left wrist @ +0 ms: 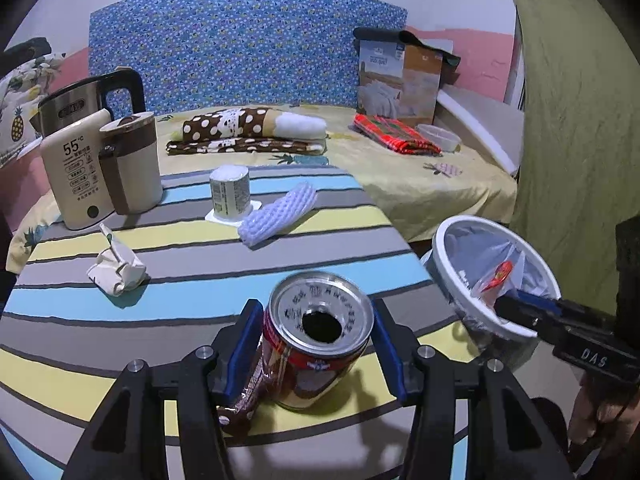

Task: Collect trash
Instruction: 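Carry the clear cup and red can over the bin and open both tools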

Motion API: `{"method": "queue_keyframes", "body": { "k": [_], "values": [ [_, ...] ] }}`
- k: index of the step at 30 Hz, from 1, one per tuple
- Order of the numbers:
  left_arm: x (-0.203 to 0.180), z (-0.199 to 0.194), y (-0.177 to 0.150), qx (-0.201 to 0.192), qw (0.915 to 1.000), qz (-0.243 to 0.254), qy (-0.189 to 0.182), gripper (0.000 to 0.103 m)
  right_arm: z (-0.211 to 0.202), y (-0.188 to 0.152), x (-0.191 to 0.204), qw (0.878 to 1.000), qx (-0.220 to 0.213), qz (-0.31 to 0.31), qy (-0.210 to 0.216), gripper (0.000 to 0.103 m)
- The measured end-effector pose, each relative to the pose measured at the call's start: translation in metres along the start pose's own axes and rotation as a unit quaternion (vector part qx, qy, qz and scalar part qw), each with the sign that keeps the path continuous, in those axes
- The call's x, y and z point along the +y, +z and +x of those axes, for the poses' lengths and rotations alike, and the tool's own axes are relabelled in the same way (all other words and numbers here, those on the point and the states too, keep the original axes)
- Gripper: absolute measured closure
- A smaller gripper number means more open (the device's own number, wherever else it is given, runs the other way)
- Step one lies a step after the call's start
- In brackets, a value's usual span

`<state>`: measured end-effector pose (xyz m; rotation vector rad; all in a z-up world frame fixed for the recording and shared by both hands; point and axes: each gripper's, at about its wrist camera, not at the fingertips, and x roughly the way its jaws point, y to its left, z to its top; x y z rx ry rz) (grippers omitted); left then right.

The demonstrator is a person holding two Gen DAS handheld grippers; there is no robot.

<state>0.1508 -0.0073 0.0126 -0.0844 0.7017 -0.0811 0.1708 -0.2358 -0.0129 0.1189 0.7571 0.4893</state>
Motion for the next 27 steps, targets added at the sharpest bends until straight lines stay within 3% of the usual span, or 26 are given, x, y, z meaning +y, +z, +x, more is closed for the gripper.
{"method": "queue_keyframes", "body": {
  "k": [13, 27],
  "values": [
    [-0.001, -0.007, -0.001, -0.014, 0.9999, 0.006, 0.007, 0.048, -0.004, 0.000, -0.001, 1.000, -0.005, 0.000, -0.002, 0.068],
    [-0.044, 0.000, 0.030, -0.030, 0.9980, 0.019, -0.053, 0.048, -0.022, 0.002, -0.027, 0.999, -0.028, 0.018, -0.034, 0.068]
  ]
}}
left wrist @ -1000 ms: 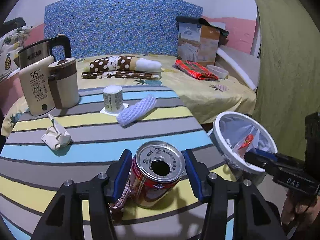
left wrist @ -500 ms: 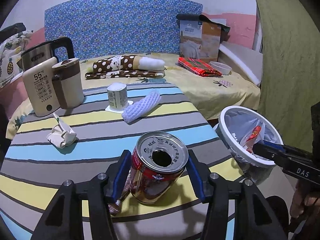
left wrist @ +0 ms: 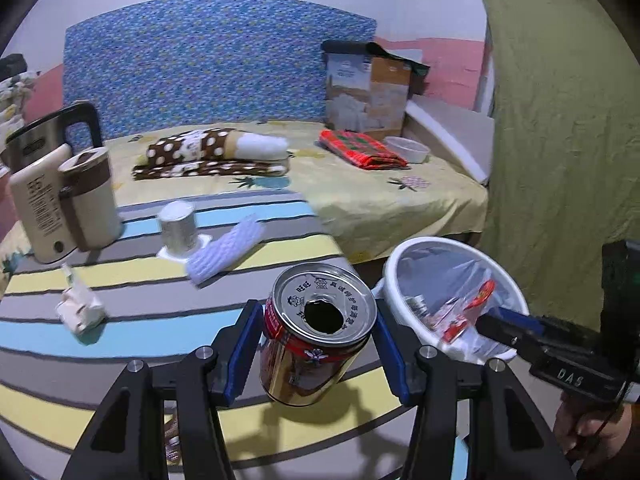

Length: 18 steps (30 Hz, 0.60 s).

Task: Collect trash
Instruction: 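Carry the clear cup and red can over the bin and open both tools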

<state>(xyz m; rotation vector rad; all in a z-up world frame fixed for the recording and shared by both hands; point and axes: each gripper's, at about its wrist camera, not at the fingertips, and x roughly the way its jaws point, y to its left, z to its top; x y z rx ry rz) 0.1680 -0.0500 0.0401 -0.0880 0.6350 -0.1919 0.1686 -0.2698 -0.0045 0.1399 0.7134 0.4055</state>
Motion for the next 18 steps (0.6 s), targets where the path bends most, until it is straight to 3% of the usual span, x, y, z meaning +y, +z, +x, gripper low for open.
{"method": "queue_keyframes", "body": {
  "k": [18],
  "values": [
    [-0.082, 0.056, 0.034, 0.005, 0.9945, 0.016, -0.104, 0.048, -0.011, -0.004, -0.055, 0.996, 0.001, 0.045, -0.073, 0.068]
  ]
}}
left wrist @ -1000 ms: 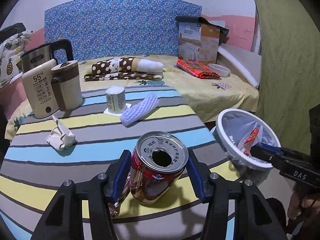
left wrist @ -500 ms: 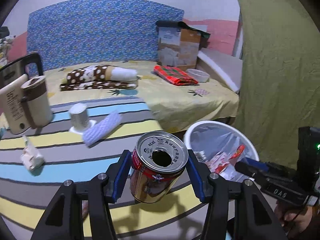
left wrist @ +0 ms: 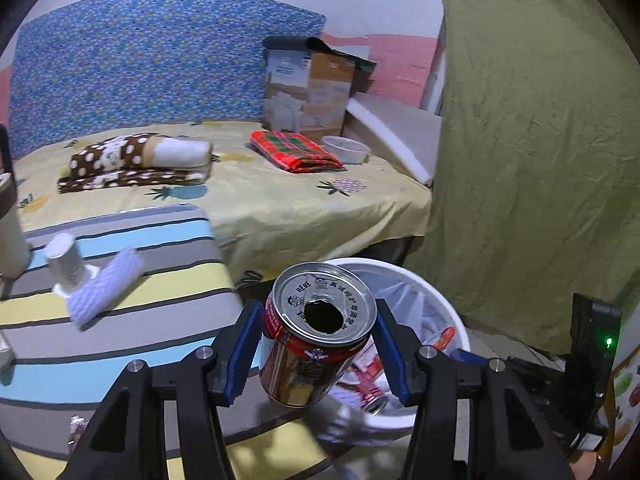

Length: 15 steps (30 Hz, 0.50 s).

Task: Collect trash
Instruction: 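Carry the clear cup and red can over the bin and open both tools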

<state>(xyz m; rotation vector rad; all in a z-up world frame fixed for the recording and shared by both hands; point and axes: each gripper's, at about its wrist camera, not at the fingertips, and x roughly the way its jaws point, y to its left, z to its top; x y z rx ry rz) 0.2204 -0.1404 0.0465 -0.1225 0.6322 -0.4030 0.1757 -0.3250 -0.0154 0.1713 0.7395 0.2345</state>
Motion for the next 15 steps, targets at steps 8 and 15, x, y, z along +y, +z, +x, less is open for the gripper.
{"method": "queue_keyframes", "body": {
  "k": [8, 15],
  "values": [
    [-0.015, 0.036, -0.002, 0.012, 0.9996, -0.005, -0.027, 0.048, 0.003, -0.001, -0.014, 1.000, 0.005, 0.010, -0.014, 0.068],
    [-0.016, 0.063, -0.013, 0.036, 0.9984, -0.006, -0.044, 0.048, 0.008, -0.004, -0.019, 1.000, 0.013, 0.014, -0.021, 0.068]
  ]
}}
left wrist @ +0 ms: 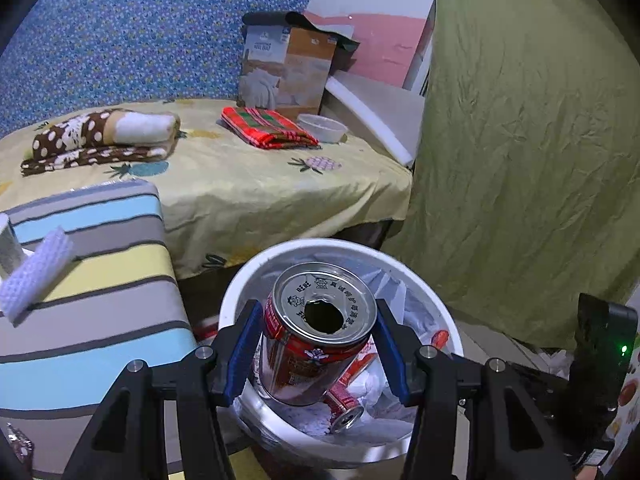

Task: Collect trash
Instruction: 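Carry the clear cup and red can over the bin and open both tools, then move both open tools back over the table toward the chocolate bar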

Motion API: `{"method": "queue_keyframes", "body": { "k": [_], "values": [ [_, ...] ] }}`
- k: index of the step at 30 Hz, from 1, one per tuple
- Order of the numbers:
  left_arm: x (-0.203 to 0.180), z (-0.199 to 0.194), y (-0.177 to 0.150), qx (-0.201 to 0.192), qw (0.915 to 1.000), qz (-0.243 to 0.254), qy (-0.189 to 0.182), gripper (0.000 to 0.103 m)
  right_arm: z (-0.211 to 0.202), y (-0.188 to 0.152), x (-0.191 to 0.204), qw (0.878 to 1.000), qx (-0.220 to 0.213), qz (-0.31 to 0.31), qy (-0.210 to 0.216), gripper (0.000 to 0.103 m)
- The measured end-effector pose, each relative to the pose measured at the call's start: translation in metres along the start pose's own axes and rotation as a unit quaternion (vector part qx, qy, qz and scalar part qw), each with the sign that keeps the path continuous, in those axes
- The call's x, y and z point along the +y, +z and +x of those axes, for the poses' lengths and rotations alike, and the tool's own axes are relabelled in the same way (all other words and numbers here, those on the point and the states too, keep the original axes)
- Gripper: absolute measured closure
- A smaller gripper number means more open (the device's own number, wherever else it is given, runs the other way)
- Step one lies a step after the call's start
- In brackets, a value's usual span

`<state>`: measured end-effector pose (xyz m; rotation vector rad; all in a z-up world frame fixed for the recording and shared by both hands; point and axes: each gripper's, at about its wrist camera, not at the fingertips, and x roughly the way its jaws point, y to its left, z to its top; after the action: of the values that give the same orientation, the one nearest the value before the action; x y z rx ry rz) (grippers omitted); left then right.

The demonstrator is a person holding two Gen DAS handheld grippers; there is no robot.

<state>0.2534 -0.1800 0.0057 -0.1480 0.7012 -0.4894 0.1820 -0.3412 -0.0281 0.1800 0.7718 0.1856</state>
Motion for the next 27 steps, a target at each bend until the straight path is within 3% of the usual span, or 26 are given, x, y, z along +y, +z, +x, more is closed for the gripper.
{"method": "queue_keyframes", "body": {
  "k": [15, 27],
  "values": [
    [0.009, 0.011, -0.012, 0.024, 0.9996, -0.001, 0.012, 0.047, 0.009, -0.001, -0.001, 0.999, 0.032, -0.003, -0.031, 0.067],
    [0.011, -0.031, -0.022, 0.008, 0.9992, 0.010, 0.039, 0.047, -0.009, 0.000, 0.003, 1.000, 0.010, 0.000, -0.026, 0.064]
  ]
}}
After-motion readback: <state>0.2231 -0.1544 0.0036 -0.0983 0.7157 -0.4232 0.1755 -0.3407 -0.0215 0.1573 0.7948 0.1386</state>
